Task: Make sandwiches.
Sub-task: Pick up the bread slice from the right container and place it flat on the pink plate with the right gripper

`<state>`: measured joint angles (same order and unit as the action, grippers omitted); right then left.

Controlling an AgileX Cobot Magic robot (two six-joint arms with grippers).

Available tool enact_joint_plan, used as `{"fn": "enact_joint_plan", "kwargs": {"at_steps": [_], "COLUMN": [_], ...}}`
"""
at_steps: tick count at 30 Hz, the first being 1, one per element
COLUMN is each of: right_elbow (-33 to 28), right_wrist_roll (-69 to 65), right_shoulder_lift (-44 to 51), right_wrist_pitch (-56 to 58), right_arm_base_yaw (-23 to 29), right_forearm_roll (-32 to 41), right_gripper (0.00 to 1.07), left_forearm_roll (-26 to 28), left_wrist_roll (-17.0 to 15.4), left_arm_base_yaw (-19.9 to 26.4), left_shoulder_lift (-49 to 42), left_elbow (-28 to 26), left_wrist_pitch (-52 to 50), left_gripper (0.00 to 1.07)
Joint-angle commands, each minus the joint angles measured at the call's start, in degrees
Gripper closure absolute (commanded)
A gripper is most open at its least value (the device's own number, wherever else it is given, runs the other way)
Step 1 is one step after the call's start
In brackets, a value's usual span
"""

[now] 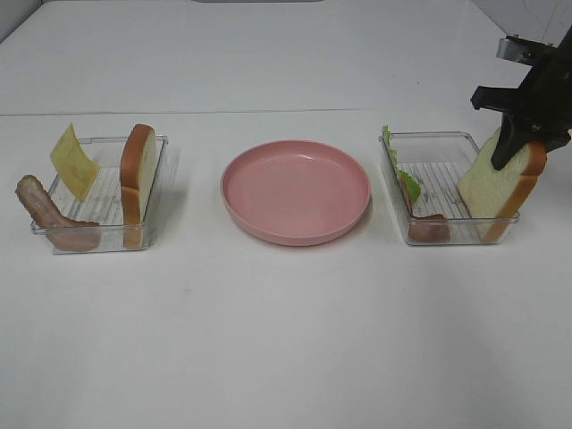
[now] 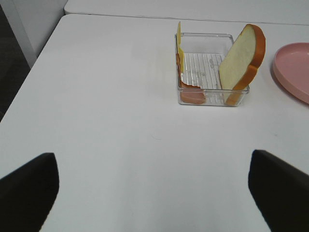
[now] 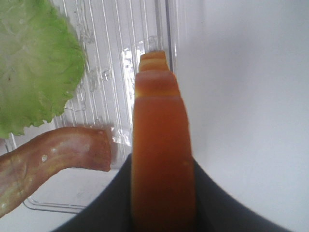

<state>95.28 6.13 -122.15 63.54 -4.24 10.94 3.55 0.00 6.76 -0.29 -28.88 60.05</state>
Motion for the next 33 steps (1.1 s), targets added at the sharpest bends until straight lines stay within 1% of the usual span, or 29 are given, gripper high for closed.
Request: {"fn": "enact_joint_plan", "kwargs": {"at_steps": [1,5,7,12,13,16,18,19,20,21,22,23,24,25,26,27,28,29,30,31,33], "right_elbow": [0.34,0.34,0.34,0.34,0.34,0.34,0.34,0.34,0.34,0.34,0.34,0.34,0.34,0.34,0.34,0.34,0.34,0.34,0.34,0.34,0.34], "right_wrist_roll": [-1.15,-3.09,-5.61,-6.13,-5.56,-5.44,-4.13,-4.13,-3.04,-2.75,-2.75,-2.46,-2.46,-2.35,-2.35,-2.35,-2.29,-2.29,-2.29,-2.29,-2.29], "right_shoulder_lift": [1.38,3.27,7.73,12.15,14.73,16.1,19.77,19.77,20.28,20.28,20.28,19.6,19.6,19.14,17.88,17.88,16.16,15.41,15.41,13.29,12.09], "right_wrist_pitch": [2.23,2.35,3.44,6.42,6.65,6.07,2.41,2.41,0.8,-0.17,-0.17,-2.58,-2.58,-3.61,-5.84,-5.84,-8.48,-9.8,-9.8,-11.75,-12.43], "right_arm_base_yaw": [-0.11,-0.11,-0.11,-0.11,-0.06,-0.06,0.17,0.17,1.6,2.41,2.41,5.61,5.61,6.99,10.37,10.37,13.52,14.9,14.9,16.79,17.65], "right_forearm_roll": [0.29,0.4,0.17,0.97,2.52,3.55,10.77,10.77,15.18,16.67,16.67,18.56,18.56,18.96,19.88,19.88,20.8,21.03,21.03,21.6,22.12], "right_gripper": [1.07,1.07,1.07,1.07,1.07,1.07,1.07,1.07,1.07,1.07,1.07,1.07,1.07,1.07,1.07,1.07,1.07,1.07,1.07,1.07,1.07], "left_forearm_roll": [0.34,0.34,0.34,0.34,0.34,0.34,0.34,0.34,0.34,0.34,0.34,0.34,0.34,0.34,0.34,0.34,0.34,0.34,0.34,0.34,0.34], "left_wrist_roll": [-0.29,-0.29,-0.29,-0.29,-0.29,-0.29,-0.29,-0.29,-0.29,-0.29,-0.29,-0.29,-0.29,-0.29,-0.29,-0.29,-0.29,-0.29,-0.29,-0.29,-0.29], "left_arm_base_yaw": [0.11,0.11,0.11,0.11,0.11,0.11,0.11,0.11,0.11,0.11,0.11,0.11,0.11,0.11,0.11,0.11,0.11,0.11,0.11,0.11,0.11], "left_shoulder_lift": [-0.92,-0.92,-0.92,-0.92,-0.92,-0.92,-0.92,-0.92,-0.92,-0.92,-0.92,-0.92,-0.92,-0.92,-0.92,-0.92,-0.92,-0.92,-0.92,-0.92,-0.92], "left_elbow": [0.29,0.29,0.29,0.29,0.29,0.29,0.29,0.29,0.29,0.29,0.29,0.29,0.29,0.29,0.29,0.29,0.29,0.29,0.29,0.29,0.29], "left_wrist_pitch": [-0.8,-0.8,-0.8,-0.8,-0.8,-0.8,-0.8,-0.8,-0.8,-0.8,-0.8,-0.8,-0.8,-0.8,-0.8,-0.8,-0.8,-0.8,-0.8,-0.8,-0.8], "left_gripper": [0.04,0.04,0.04,0.04,0.04,0.04,0.04,0.04,0.04,0.04,0.04,0.04,0.04,0.04,0.04,0.04,0.04,0.04,0.04,0.04,0.04]}}
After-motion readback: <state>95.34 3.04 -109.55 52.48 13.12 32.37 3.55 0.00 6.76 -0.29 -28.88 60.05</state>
